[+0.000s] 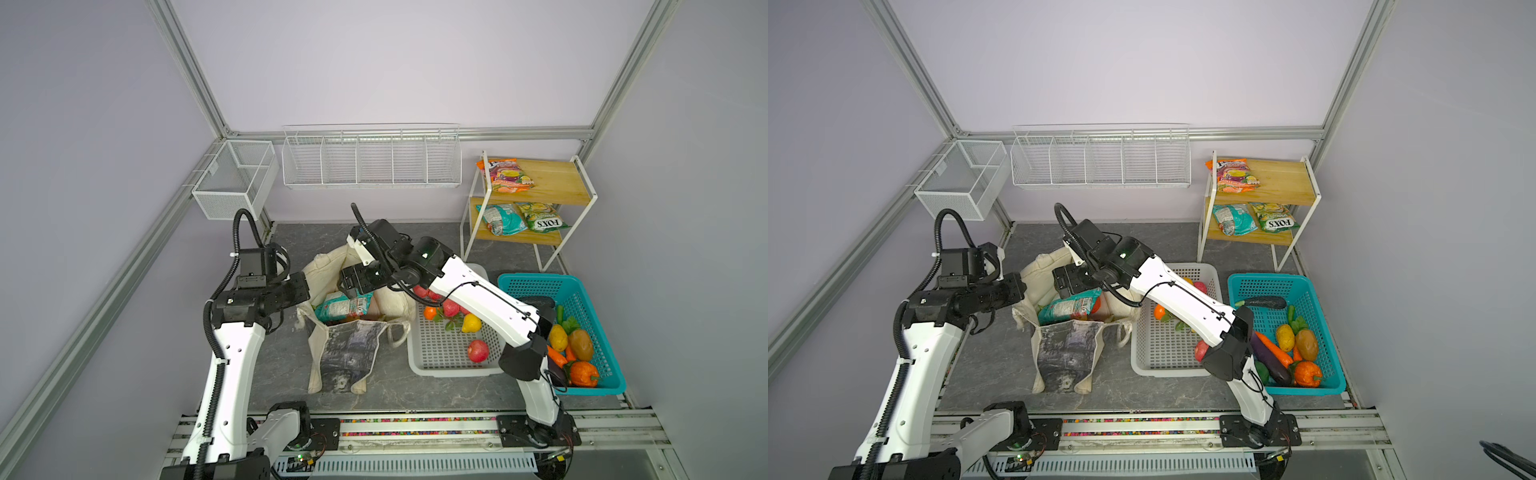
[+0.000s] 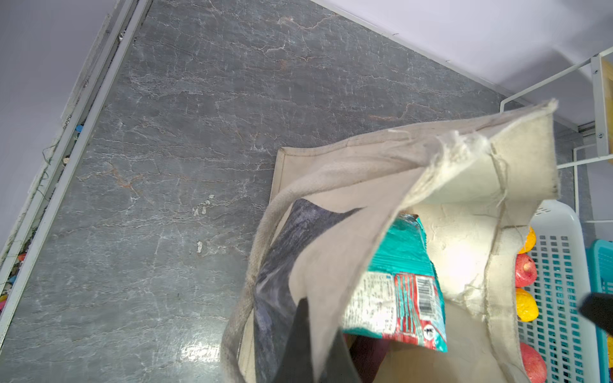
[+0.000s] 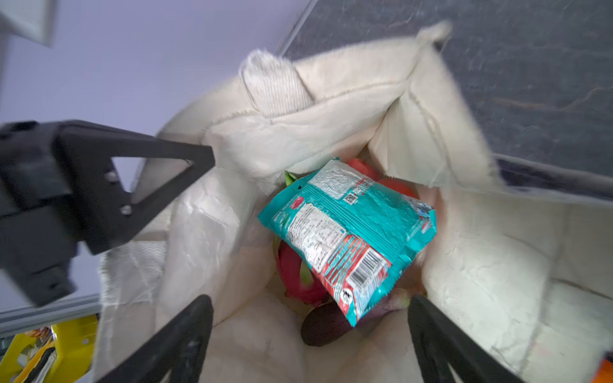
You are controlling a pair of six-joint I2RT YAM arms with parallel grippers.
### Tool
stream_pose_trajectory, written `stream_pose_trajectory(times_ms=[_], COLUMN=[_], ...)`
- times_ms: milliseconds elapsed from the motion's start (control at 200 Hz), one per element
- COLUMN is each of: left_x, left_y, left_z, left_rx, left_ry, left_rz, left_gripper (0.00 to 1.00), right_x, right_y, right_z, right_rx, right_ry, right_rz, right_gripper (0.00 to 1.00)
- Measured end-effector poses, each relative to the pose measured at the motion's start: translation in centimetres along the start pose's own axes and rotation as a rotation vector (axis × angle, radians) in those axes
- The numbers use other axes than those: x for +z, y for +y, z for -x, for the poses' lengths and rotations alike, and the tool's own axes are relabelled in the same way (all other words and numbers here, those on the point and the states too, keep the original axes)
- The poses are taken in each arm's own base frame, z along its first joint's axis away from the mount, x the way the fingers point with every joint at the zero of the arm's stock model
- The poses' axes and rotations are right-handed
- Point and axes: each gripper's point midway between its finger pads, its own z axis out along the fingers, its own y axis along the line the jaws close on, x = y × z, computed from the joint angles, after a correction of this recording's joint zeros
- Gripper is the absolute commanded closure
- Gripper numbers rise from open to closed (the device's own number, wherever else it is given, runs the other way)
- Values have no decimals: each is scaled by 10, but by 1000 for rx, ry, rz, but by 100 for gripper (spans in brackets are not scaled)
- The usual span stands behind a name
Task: Place the food into the grocery bag and tie it
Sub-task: 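Lower the teal snack bag into the tote and open the right gripper, then raise the right gripper out of the tote and hold it beside the tote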
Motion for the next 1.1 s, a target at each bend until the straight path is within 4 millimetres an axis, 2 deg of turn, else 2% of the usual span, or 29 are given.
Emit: stream_pose_trajectory(times_ms=[215,280,385,485,585,720,850,975,1100], left_x=[0,0,0,0,0,2,3,2,2], left_y=[0,0,1,4,9,19,24,26,26], left_z=[0,0,0,1,2,3,4,5,5], left_rx=[0,0,0,0,-1,-5,-7,-6,-7], left_ry=[0,0,-1,-5,-12,-16,-19,-22,-22], left_rz=[0,0,4,20,53,106,135,147,150], left_gripper=[100,100,100,100,100,100,100,100,100], right_x=[-60,-74,-84,-77,-60,-38,-25,-11,4], right_y=[-15,-32,-76,-118,-140,-149,-153,-154,-152], right_z=[21,19,2,-26,-55,-87,-102,-114,-119], right_rx=[-9,15,105,211,288,349,394,435,465], right_ry=[-122,-130,-105,-51,19,102,130,165,190], right_rz=[-80,-113,-186,-250,-282,-286,-285,-270,-246], right_gripper=[8,10,12,14,14,14,19,29,43])
